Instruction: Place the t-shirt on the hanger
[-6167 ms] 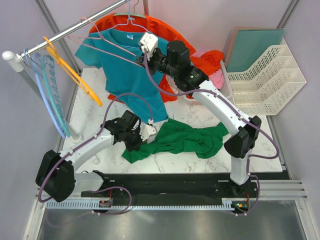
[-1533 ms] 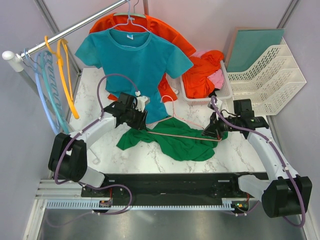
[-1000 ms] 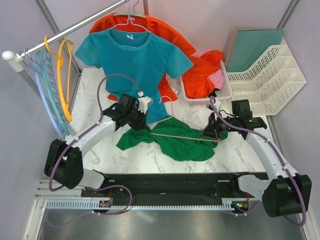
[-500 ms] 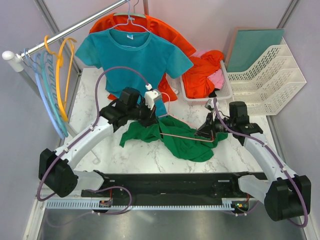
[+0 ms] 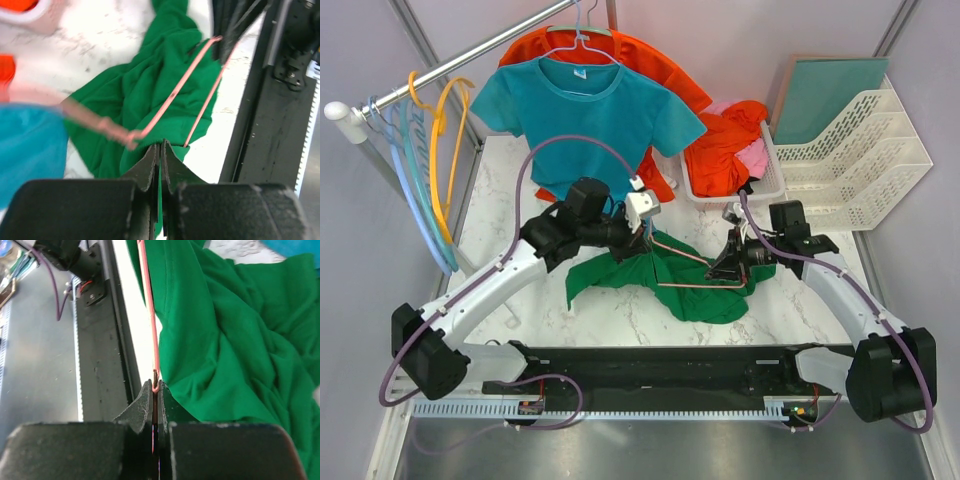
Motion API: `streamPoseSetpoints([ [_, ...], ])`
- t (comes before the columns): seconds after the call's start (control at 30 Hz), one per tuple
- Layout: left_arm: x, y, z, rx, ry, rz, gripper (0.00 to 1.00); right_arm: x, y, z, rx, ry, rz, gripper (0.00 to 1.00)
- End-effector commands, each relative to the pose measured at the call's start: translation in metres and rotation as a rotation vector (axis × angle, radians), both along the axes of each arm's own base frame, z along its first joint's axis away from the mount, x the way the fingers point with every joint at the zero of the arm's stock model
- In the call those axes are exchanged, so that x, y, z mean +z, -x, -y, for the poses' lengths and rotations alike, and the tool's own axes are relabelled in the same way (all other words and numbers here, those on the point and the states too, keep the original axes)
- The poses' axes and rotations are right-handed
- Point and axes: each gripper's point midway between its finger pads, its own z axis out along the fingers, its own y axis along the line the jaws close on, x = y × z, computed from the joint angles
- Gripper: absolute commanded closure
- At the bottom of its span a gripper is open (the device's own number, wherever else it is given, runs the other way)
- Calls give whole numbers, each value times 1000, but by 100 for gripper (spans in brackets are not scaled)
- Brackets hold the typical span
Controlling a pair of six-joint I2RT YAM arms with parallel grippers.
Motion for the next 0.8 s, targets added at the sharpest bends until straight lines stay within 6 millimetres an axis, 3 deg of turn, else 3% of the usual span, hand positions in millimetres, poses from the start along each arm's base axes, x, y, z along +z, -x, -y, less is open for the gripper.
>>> streamPoseSetpoints([
  [0.0, 40, 15, 30, -154, 66, 141, 96, 26, 15, -16, 130, -104, 45, 100],
  [0.03, 39, 15, 32, -159, 61, 134, 95, 27, 16, -16, 135, -107, 45, 100],
  [0.13, 38, 18, 28, -169, 19, 114, 79, 30, 15, -17, 132, -111, 33, 100],
  [0.17, 34, 22, 18, -157, -20, 97, 68, 31, 14, -16, 124, -108, 30, 100],
  [0.23, 40, 31, 0, -140, -22, 115, 58, 34, 13, -15, 118, -113, 33, 100],
  [0.27, 29, 33, -14, -113, -30, 102, 45, 34, 14, -15, 119, -117, 31, 100],
  [0.3, 42, 41, -29, -98, -1, 162, 39, 34, 15, -15, 123, -122, 26, 100],
  [0.33, 43, 43, -40, -75, 0, 183, 32, 33, 15, -15, 120, -123, 17, 100],
  [0.37, 32, 43, -53, -44, -33, 190, 22, 33, 15, -14, 119, -124, 16, 100],
  [0.6, -21, 32, -155, 118, -371, 215, 16, 42, 11, -15, 120, -133, 35, 100],
  [0.67, -21, 30, -167, 134, -396, 255, 16, 46, 10, -15, 124, -139, 41, 100],
  [0.77, -8, 32, -154, 72, -343, 270, 16, 49, 12, -16, 136, -151, 51, 100],
])
